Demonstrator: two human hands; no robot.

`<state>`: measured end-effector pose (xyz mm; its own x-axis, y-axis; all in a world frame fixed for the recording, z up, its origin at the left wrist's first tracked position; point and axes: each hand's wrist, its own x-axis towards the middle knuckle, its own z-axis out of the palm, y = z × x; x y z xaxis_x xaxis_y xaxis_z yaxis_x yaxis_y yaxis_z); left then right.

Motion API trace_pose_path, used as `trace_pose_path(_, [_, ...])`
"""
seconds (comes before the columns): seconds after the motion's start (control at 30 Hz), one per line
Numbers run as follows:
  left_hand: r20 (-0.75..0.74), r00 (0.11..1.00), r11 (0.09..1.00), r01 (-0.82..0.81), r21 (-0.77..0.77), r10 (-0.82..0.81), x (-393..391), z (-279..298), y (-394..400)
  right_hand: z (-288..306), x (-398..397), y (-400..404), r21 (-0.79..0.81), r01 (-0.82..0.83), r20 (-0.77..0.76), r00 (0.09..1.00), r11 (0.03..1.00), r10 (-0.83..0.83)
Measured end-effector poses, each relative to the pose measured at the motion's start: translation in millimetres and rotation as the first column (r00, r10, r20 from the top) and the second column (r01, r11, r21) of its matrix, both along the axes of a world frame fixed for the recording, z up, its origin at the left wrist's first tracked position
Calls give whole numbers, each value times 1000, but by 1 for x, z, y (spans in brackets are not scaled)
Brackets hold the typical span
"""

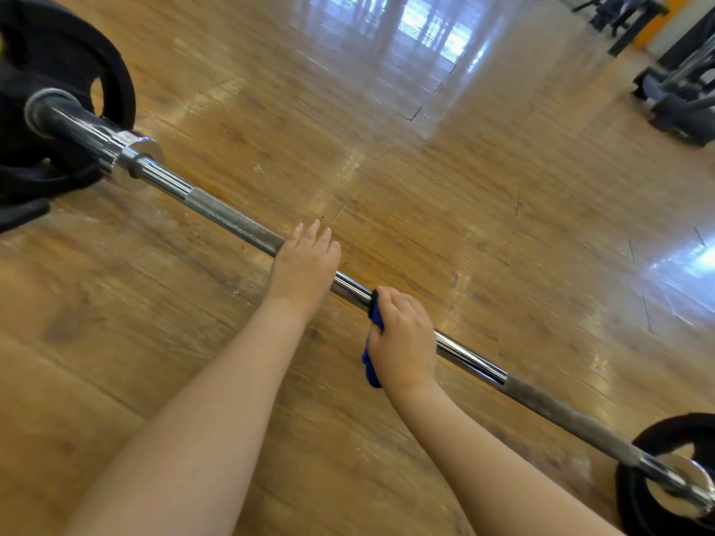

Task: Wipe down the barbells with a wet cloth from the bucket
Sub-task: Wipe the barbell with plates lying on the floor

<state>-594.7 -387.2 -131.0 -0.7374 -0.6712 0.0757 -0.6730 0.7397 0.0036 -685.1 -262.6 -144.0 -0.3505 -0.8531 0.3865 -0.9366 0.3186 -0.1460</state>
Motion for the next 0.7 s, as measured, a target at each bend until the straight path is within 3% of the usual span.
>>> trace_pose_path(0.13, [7, 1000, 1000, -14, -14, 14, -1, -3, 2, -5, 11, -25, 23, -64, -23, 998, 998, 64])
trace_pose_path(0.23, [38, 999, 1000, -23, -14, 23, -4, 0, 1, -5, -5, 0, 73, -79, -60, 995, 994, 83])
trace_pose_path(0.43, [168, 986, 999, 14, 37, -21, -9, 11, -5, 0, -47, 80, 60, 80, -66, 995, 995, -76])
trace_pose_path(0.57, [125, 992, 1000, -1, 25, -2, -6, 10, -2, -1, -45, 76, 57, 143, -66, 988, 988, -139])
trace_pose_path(0.7, [83, 996, 1000, -21, 18, 19, -7, 8, -2, -2, -27, 42, 38, 25, -96, 995, 999, -21])
